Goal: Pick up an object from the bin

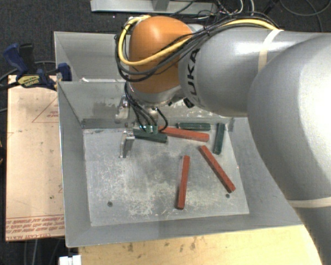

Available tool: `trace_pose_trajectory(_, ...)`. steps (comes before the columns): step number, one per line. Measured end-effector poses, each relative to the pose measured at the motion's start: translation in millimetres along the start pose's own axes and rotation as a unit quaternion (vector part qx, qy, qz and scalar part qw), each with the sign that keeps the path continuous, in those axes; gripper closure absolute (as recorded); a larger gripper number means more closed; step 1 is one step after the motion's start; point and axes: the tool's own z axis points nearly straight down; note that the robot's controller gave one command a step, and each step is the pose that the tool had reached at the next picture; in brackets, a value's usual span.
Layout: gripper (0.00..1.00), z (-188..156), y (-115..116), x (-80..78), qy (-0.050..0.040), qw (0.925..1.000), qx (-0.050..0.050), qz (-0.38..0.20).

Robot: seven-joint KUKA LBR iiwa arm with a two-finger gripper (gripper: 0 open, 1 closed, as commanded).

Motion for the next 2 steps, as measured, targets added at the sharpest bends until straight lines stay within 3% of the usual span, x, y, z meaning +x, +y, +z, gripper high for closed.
trace_pose_trajectory(1,0.00,-4.6,-0.8,-2.1,-0.0037,1.0000,-0.001,0.001)
trace_pose_trajectory(2,0.00,41.5,-24.0,-8.0,-0.0054,0.9982,-0.001,0.059)
